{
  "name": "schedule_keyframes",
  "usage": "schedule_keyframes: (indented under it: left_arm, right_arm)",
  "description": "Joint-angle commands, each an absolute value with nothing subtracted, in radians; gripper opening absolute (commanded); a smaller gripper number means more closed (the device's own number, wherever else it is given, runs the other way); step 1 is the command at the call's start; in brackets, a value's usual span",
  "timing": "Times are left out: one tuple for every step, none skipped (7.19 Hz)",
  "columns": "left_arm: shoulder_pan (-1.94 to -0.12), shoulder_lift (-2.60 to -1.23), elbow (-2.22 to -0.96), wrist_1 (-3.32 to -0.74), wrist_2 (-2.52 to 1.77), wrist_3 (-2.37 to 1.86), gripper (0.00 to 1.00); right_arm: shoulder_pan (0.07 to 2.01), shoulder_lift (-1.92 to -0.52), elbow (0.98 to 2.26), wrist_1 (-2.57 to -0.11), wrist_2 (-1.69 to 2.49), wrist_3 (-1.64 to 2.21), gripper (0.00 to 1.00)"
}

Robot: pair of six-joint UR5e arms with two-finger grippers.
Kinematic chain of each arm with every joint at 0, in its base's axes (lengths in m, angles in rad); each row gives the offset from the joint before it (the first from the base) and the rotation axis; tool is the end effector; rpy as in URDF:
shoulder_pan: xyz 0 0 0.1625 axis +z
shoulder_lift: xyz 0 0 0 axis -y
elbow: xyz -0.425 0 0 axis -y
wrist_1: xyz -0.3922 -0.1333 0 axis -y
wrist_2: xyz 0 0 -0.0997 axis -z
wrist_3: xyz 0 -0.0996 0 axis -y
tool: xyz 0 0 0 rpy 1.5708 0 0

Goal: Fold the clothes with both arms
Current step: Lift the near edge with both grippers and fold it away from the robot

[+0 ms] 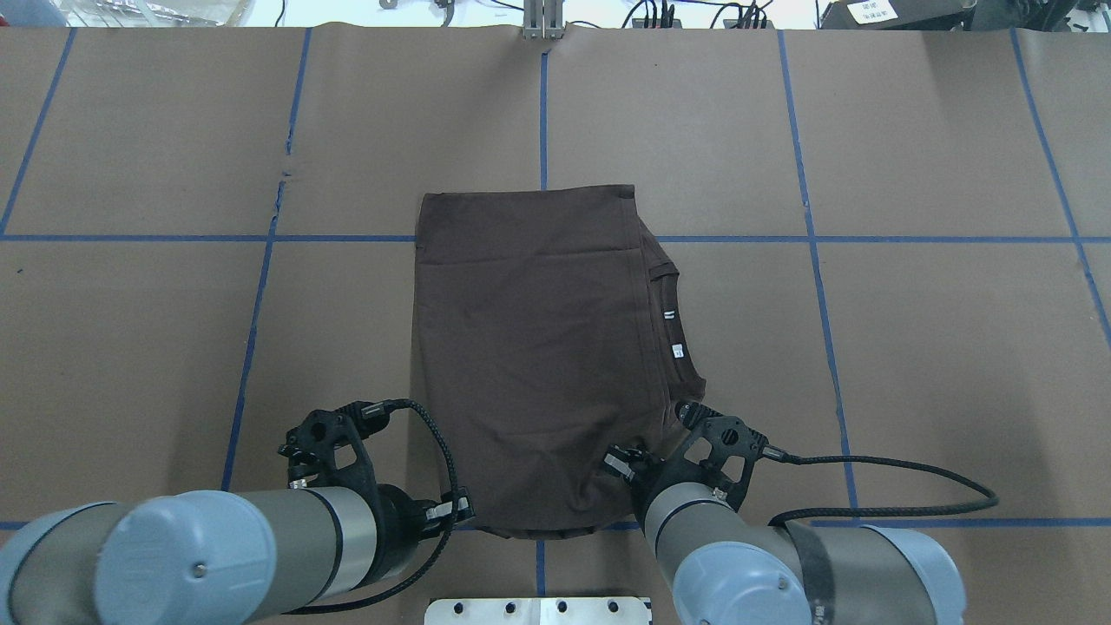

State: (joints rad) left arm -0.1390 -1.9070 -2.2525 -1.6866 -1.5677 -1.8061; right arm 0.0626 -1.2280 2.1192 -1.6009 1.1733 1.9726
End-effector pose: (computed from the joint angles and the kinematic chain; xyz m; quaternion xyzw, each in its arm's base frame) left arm 0.4555 -0.1986 0.1818 -0.0245 0.5364 -0.1578 0.8287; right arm -0.5122 -0.2043 0.2419 0.1078 -0.4336 0.2852 0.8480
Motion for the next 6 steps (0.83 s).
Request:
schedule_keyframes:
  left_arm:
    - [-0.138, -1.927, -2.411, -1.501, -1.600, -1.804, 0.00]
    - [-0.143, -1.928, -2.395, -1.500, -1.600, -1.801, 0.00]
    - [-0.181, -1.945, -2.360, -1.500, -1.598, -1.746, 0.00]
    - [-0.261, -1.982, -2.294, -1.502, -1.604, -1.668, 0.00]
    - [-0.344, -2.027, -2.220, -1.508, -1.615, -1.585, 0.00]
    - [-0.415, -2.055, -2.151, -1.517, -1.646, -1.531, 0.00]
  right_arm:
    - [0.020, -1.227, 2.316, -1.779, 1.177, 1.977, 0.00]
    - [0.015, -1.218, 2.289, -1.784, 1.180, 1.977, 0.00]
    - [0.035, -1.203, 2.252, -1.776, 1.180, 1.968, 0.00]
    - [0.099, -1.149, 2.208, -1.775, 1.190, 1.948, 0.00]
    - [0.170, -1.081, 2.145, -1.775, 1.222, 1.906, 0.00]
    - [0.252, -1.034, 2.081, -1.770, 1.288, 1.876, 0.00]
